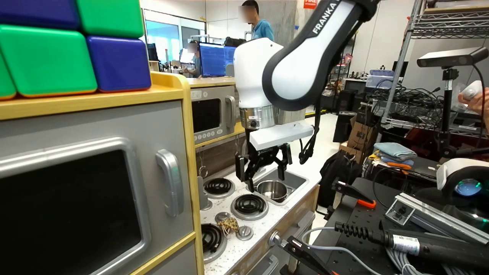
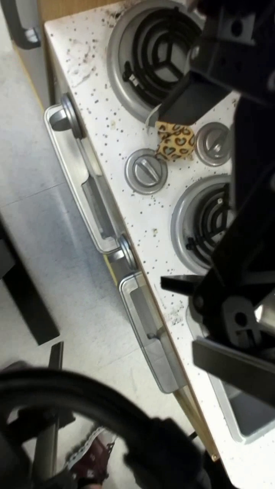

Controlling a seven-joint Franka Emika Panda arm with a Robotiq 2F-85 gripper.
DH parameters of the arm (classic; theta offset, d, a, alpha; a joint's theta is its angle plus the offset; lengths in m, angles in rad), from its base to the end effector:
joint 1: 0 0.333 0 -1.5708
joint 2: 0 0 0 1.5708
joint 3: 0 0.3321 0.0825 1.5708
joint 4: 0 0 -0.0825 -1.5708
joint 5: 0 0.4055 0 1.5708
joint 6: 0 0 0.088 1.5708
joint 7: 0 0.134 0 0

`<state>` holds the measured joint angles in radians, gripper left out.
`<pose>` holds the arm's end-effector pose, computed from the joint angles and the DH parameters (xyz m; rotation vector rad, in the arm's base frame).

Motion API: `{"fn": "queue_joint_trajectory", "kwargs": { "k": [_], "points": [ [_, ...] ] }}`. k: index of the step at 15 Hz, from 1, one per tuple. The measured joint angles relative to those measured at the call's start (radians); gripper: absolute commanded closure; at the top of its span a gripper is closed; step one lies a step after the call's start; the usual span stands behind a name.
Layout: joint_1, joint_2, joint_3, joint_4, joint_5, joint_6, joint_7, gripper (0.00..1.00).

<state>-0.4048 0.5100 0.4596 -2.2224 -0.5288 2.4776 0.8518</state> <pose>0.5344 0.0420 0.1199 2.9587 -0.5699 -0.1680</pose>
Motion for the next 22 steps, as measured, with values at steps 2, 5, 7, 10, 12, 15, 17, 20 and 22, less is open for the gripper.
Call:
{"fn": "queue_joint_trajectory", "kwargs": {
  "k": [2,5,7,10,12,15,17,20,22],
  "points": [
    [0.117,-0.024,-0.117,0.045,0.121,-0.096,-0.066,0.00],
    [0.181,-0.043,-0.161,0.062,0.152,-0.127,-0.072,0.00],
    [0.251,-0.044,-0.234,0.062,0.182,-0.124,-0.120,0.00],
    [0.330,-0.041,-0.317,0.061,0.210,-0.113,-0.324,0.00],
    [0.318,-0.041,-0.320,0.061,0.229,-0.089,-0.459,0.00],
    [0.250,-0.038,-0.288,0.061,0.250,-0.056,-0.663,0.00],
    [0.203,-0.030,-0.262,0.061,0.267,-0.036,-0.797,0.00],
    [0.174,-0.013,-0.251,0.061,0.324,0.009,-1.005,0.00],
    [0.174,-0.001,-0.251,0.062,0.393,0.036,-1.182,0.00]
  ]
}}
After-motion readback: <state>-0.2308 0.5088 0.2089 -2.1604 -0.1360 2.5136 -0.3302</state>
